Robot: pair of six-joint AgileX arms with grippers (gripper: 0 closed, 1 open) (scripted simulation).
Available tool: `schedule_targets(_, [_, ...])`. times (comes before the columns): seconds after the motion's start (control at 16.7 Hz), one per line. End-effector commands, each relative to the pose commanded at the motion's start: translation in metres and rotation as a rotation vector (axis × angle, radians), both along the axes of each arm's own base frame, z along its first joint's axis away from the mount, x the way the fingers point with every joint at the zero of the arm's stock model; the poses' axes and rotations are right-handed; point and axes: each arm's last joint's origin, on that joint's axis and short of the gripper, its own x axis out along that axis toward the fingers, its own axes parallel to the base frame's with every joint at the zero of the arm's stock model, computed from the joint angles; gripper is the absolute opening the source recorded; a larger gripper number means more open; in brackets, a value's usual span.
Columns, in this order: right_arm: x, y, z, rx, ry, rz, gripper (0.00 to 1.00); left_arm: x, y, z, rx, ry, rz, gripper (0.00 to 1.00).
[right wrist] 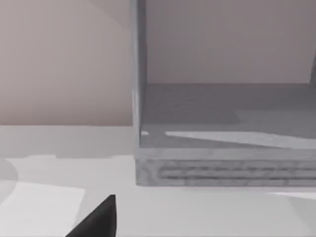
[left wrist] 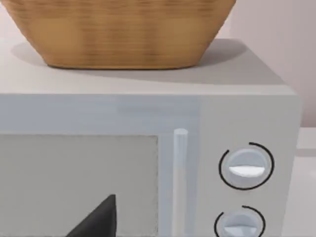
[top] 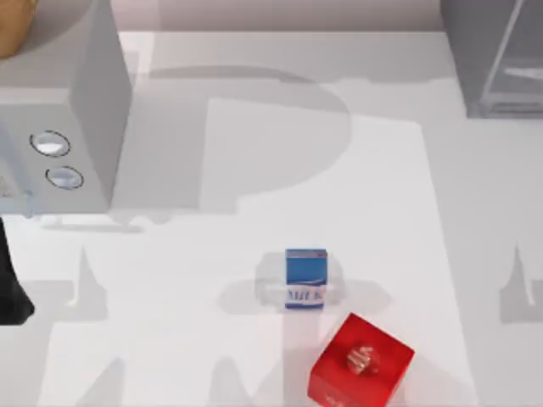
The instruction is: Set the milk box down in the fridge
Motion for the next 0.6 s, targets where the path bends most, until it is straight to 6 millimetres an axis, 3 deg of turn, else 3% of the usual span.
schedule_targets(0.24, [0.001, 0.003, 0.005, 0.027, 0.010, 0.015, 1.00, 0.000, 0.000, 0.000, 0.000, 0.000, 0.000, 1.00])
schedule_targets(0.6, [0.017, 0.035, 0.043, 0.212, 0.186, 0.123, 1.00, 0.000, 0.000, 0.000, 0.000, 0.000, 0.000, 1.00])
